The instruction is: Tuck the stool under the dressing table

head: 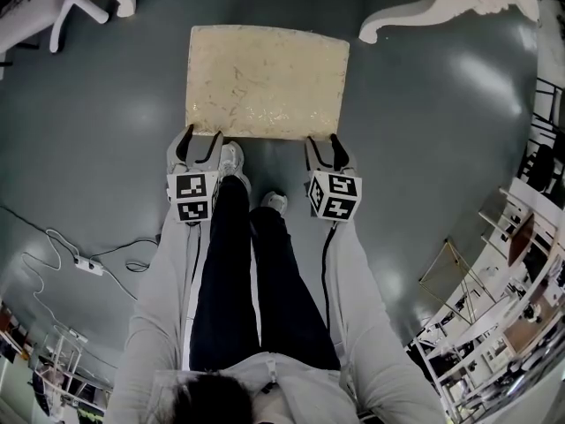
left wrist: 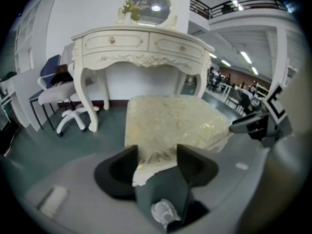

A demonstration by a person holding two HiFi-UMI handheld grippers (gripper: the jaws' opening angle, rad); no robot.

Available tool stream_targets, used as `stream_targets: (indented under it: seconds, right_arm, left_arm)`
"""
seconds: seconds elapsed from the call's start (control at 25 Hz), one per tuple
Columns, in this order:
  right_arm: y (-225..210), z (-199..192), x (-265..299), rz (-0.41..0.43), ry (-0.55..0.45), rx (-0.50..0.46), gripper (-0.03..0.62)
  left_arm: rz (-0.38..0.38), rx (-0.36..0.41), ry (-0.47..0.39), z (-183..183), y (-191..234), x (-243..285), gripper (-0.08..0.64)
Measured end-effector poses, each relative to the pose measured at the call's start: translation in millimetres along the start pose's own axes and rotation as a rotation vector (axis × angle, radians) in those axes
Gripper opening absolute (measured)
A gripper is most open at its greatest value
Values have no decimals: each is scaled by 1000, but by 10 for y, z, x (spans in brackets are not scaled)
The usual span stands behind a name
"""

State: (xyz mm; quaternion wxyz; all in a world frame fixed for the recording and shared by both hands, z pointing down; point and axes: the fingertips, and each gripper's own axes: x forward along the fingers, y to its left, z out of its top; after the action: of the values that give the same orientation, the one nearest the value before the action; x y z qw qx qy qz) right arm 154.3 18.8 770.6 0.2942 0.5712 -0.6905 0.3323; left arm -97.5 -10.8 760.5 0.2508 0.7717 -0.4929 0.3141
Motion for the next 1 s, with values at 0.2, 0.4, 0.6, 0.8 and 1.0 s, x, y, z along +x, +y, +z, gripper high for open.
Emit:
stream_targets:
  seconds: [0.2,0.4,0.6,0.8,1.0]
  right_arm:
    - [10,17,28,20,0,2,233]
    - [5,14,59,5,16,14,229]
    - [35,10,59,4,11,20,227]
    - [39,10,68,-18,11,22,227]
    - [61,34,97,-22,8,27,227]
  left_arm:
    - [12,14,-5,-11,11,34,255]
    - [-19,22,28,-14,5,64,255]
    - [-26,38,39,10,32,68,253]
    - [-43,55,50,7,32,76,253]
    - [-34,81,34,47,79,109,253]
